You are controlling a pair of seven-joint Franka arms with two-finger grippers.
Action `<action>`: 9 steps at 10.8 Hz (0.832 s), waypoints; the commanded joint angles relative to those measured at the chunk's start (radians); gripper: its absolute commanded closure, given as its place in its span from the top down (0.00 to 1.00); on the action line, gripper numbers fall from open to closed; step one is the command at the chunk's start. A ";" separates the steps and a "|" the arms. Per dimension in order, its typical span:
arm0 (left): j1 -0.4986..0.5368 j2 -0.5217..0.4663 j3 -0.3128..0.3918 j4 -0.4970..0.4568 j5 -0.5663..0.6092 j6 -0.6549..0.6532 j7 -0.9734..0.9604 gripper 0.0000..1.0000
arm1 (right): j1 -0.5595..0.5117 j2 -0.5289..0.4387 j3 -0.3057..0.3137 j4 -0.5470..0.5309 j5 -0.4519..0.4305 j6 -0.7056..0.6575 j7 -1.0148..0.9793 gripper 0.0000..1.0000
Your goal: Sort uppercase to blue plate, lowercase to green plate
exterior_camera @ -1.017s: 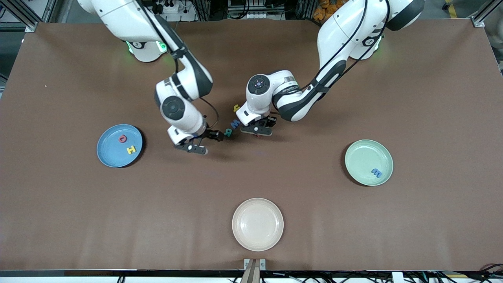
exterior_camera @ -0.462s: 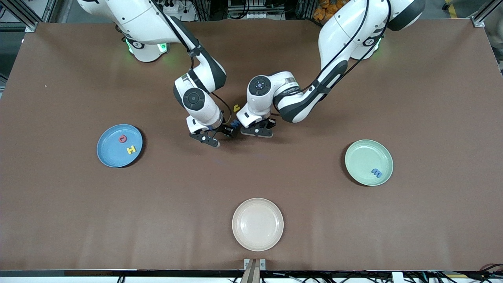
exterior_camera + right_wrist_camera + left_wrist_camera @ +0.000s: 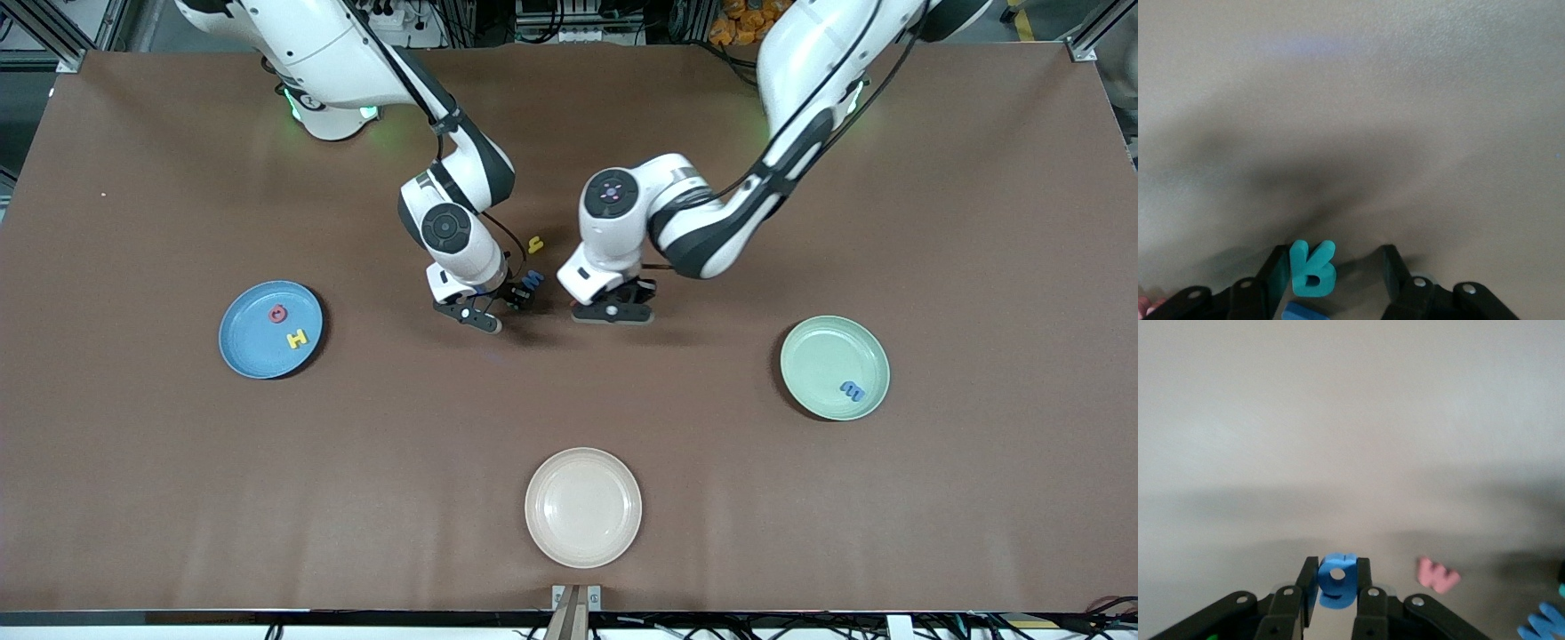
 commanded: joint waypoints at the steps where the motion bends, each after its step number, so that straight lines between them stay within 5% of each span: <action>1: 0.172 -0.103 -0.058 -0.039 -0.055 -0.055 0.130 0.00 | 0.001 0.014 0.009 0.003 -0.017 0.015 0.028 0.61; 6: 0.591 -0.077 -0.109 -0.061 -0.062 -0.085 0.624 0.00 | 0.003 0.016 0.026 0.003 -0.016 0.013 0.027 0.45; 9: 0.699 -0.025 -0.106 -0.076 -0.060 -0.083 0.746 0.00 | 0.001 0.020 0.028 0.004 -0.016 0.012 0.018 0.23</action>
